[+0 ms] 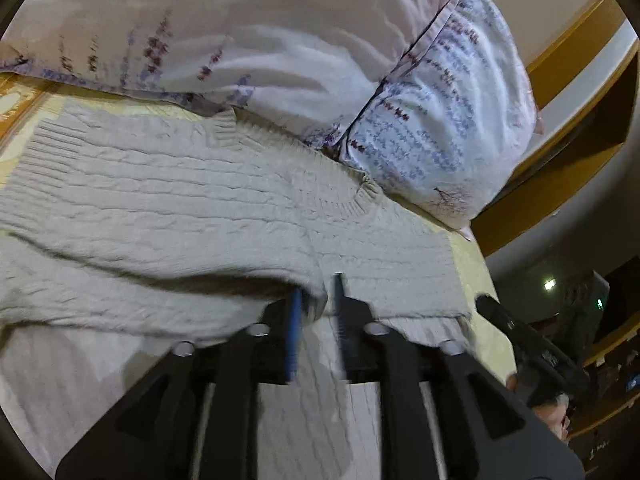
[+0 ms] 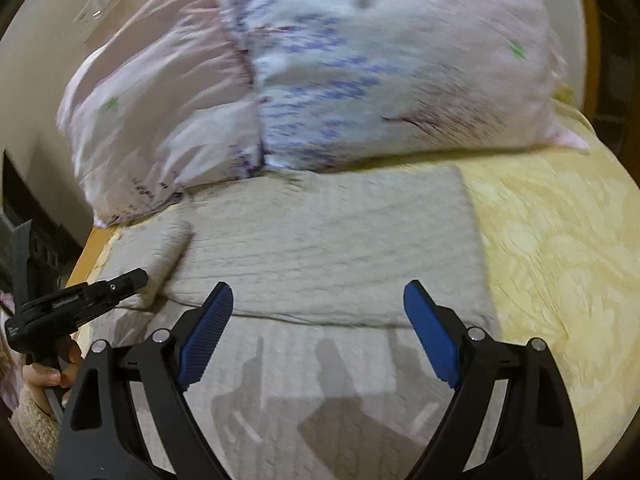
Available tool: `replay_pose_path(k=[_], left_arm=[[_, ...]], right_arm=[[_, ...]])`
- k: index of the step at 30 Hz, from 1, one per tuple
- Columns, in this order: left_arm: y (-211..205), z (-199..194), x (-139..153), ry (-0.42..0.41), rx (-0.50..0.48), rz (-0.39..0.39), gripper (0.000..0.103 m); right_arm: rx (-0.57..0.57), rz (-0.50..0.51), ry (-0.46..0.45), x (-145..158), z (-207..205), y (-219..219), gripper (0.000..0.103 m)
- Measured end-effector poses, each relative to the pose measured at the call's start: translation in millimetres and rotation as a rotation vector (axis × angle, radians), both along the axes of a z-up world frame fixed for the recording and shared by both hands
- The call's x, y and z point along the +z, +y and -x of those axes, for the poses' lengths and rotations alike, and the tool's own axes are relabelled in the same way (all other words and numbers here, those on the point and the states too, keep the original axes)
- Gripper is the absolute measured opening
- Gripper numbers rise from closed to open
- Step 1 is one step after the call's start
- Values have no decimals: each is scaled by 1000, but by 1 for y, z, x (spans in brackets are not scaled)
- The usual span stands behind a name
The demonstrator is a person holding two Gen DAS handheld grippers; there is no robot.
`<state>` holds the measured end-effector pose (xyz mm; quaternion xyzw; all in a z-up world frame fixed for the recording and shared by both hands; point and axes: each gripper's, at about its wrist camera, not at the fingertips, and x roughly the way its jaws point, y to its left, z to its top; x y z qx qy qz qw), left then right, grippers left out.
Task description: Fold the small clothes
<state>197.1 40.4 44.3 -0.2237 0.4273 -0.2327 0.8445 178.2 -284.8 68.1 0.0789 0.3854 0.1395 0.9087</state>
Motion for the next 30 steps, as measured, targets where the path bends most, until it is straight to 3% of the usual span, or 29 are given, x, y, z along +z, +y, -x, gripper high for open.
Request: replay_pose_path(k=[1, 3, 9, 13, 16, 20, 21, 22, 24, 25, 30], left_arm=[[7, 6, 2, -16, 8, 2, 38], [36, 22, 4, -46, 52, -3, 39], [102, 22, -11, 54, 232, 74, 39], [113, 16, -31, 143, 263, 56, 38], [114, 16, -34, 140, 264, 67, 38], [120, 17, -36, 146, 260, 86, 38], [120, 18, -36, 144, 257, 86, 38], [121, 19, -36, 142, 255, 85, 38], [122, 19, -36, 137, 251, 82, 38], [123, 20, -36, 136, 250, 82, 38], [122, 19, -37, 137, 246, 85, 38]], right_arm=[[34, 10, -15, 5, -2, 10, 79], [125, 44, -55, 12, -3, 38, 73], [442, 114, -142, 17, -7, 141, 55], [589, 208, -160, 2, -10, 206, 52], [672, 342, -184, -16, -7, 245, 51], [695, 489, -226, -36, -6, 267, 51], [686, 510, -227, -40, -9, 270, 45], [677, 519, -216, -43, -13, 270, 28], [653, 490, -192, -47, -20, 267, 11], [636, 464, -193, -46, -23, 264, 7], [461, 253, -201, -21, -27, 218, 6]])
